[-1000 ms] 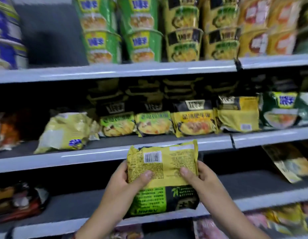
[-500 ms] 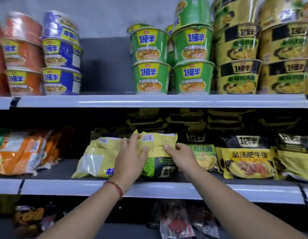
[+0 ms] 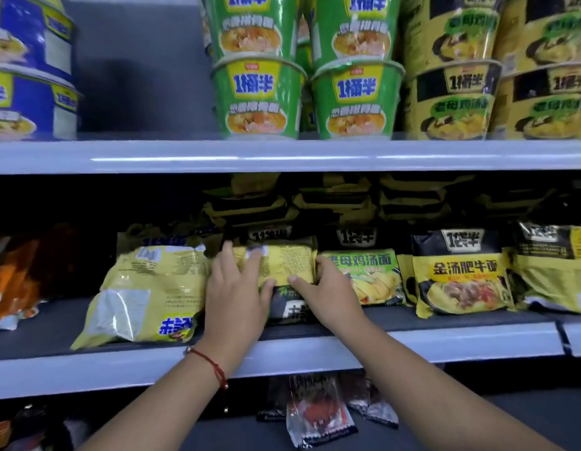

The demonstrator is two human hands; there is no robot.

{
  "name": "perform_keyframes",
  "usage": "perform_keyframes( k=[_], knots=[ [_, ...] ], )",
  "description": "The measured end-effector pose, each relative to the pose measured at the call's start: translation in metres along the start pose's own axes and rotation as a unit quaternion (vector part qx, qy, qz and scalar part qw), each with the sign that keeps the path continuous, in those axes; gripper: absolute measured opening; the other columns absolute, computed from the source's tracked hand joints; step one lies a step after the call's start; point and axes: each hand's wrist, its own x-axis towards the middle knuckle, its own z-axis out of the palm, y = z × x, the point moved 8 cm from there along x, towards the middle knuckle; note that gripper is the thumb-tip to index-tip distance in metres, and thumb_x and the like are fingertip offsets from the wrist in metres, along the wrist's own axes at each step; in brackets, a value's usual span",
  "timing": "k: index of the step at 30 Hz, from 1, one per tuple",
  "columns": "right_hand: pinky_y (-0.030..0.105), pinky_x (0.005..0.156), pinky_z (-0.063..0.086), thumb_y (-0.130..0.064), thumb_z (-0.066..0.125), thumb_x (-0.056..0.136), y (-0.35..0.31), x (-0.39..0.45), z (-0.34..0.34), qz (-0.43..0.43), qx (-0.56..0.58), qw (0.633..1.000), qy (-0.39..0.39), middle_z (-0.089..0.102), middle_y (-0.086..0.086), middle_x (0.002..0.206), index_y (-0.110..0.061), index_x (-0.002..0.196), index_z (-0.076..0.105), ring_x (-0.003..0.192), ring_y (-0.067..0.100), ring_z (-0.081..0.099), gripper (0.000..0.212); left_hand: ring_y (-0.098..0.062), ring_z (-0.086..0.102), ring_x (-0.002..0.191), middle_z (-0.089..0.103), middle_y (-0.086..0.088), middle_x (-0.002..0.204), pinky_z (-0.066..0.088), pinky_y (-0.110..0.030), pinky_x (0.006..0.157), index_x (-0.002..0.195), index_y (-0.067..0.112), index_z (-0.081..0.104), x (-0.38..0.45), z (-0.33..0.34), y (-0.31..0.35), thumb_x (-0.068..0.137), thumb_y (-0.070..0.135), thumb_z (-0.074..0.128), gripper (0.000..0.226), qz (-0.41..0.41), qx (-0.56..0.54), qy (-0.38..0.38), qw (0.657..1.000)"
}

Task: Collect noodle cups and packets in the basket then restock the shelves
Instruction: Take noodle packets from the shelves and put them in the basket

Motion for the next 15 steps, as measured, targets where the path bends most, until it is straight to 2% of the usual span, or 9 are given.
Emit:
perform_keyframes(
  k=[2, 4, 7, 9, 11, 13, 15],
  knots=[
    [0.030, 0.064, 0.044, -0.047, 0.063, 0.090, -0.001, -0.005, -0.011, -0.020, -0.020, 0.999, 0.026, 0.054, -0.006, 0.094, -0.019, 0.128, 0.049, 0.085, 0.015, 0.056, 0.049, -0.038, 0.026, 0.141, 0.025, -0.020, 0.154, 0.037, -0.052, 0.108, 0.134, 0.020, 0.051, -0.005, -0.010, 0.010, 0.093, 0.032, 0.060, 0.044, 0.032, -0.010, 0.033, 0.999],
    [0.032, 0.077, 0.049, -0.046, 0.061, 0.091, 0.005, -0.020, -0.026, -0.037, 0.005, 0.998, 0.043, 0.055, -0.005, 0.106, -0.023, 0.135, 0.048, 0.095, 0.014, 0.057, 0.051, -0.033, 0.033, 0.135, 0.036, -0.015, 0.147, 0.037, -0.049, 0.105, 0.130, 0.018, 0.054, -0.021, -0.018, 0.023, 0.094, 0.029, 0.058, 0.038, 0.065, -0.048, 0.057, 0.995],
    [0.022, 0.077, 0.048, -0.036, 0.062, 0.093, 0.033, -0.072, -0.053, -0.048, 0.062, 0.995, 0.062, 0.059, -0.012, 0.110, -0.030, 0.122, 0.059, 0.092, 0.000, 0.059, 0.029, -0.022, 0.050, 0.112, 0.056, -0.003, 0.121, 0.041, -0.034, 0.093, 0.119, 0.016, 0.062, -0.075, -0.010, 0.049, 0.095, 0.029, 0.052, 0.029, 0.130, -0.147, 0.016, 0.980],
    [0.017, 0.072, 0.046, -0.026, 0.063, 0.093, 0.063, -0.119, -0.068, -0.049, 0.087, 0.992, 0.081, 0.063, -0.010, 0.102, -0.026, 0.108, 0.066, 0.082, 0.000, 0.060, 0.015, -0.017, 0.057, 0.096, 0.063, 0.004, 0.104, 0.043, -0.031, 0.082, 0.109, 0.018, 0.066, -0.131, 0.020, 0.067, 0.093, 0.029, 0.051, 0.024, 0.176, -0.228, -0.071, 0.955],
    [0.015, 0.070, 0.046, -0.018, 0.062, 0.091, 0.107, -0.168, -0.076, -0.031, 0.072, 0.992, 0.099, 0.065, -0.005, 0.094, -0.019, 0.098, 0.069, 0.079, 0.006, 0.062, 0.010, -0.009, 0.060, 0.088, 0.065, 0.015, 0.096, 0.045, -0.024, 0.078, 0.102, 0.026, 0.066, -0.197, 0.068, 0.075, 0.091, 0.033, 0.051, 0.021, 0.167, -0.283, -0.190, 0.925],
    [0.013, 0.069, 0.046, -0.018, 0.061, 0.090, 0.175, -0.220, -0.070, 0.057, 0.054, 0.993, 0.091, 0.066, -0.006, 0.088, -0.021, 0.093, 0.068, 0.077, 0.005, 0.061, 0.008, 0.006, 0.059, 0.083, 0.065, 0.022, 0.094, 0.044, -0.011, 0.075, 0.100, 0.039, 0.065, -0.277, 0.132, 0.073, 0.088, 0.043, 0.050, 0.019, 0.103, -0.300, -0.334, 0.888],
    [0.015, 0.066, 0.045, -0.018, 0.063, 0.091, 0.263, -0.282, -0.055, 0.188, 0.059, 0.978, 0.073, 0.066, -0.009, 0.080, -0.019, 0.087, 0.068, 0.071, -0.001, 0.058, 0.006, 0.009, 0.060, 0.078, 0.067, 0.025, 0.091, 0.046, -0.010, 0.070, 0.094, 0.051, 0.062, -0.372, 0.201, 0.064, 0.085, 0.049, 0.053, 0.013, 0.019, -0.280, -0.483, 0.829]
  ],
)
